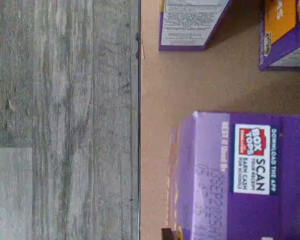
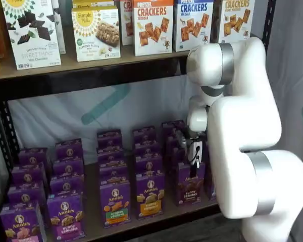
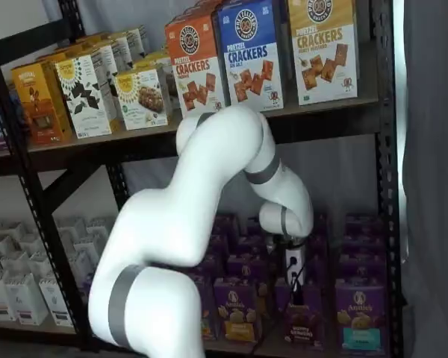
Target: Pick up the purple box with a brown patch in the center, on the bottom shelf, the fifth box from the left
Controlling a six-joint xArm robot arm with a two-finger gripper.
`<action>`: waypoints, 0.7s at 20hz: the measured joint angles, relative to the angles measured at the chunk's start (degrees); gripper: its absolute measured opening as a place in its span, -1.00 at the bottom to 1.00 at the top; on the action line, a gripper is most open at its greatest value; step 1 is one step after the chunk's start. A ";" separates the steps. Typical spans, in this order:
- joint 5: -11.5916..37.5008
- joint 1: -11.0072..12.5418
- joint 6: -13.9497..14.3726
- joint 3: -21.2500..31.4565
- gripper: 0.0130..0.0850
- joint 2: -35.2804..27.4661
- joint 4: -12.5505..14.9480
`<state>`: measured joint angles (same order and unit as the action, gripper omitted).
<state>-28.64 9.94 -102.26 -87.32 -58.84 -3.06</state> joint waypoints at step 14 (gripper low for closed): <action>1.41 -0.37 1.14 2.14 -0.56 1.30 0.92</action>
<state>-27.23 9.57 -101.12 -85.18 -57.54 -2.14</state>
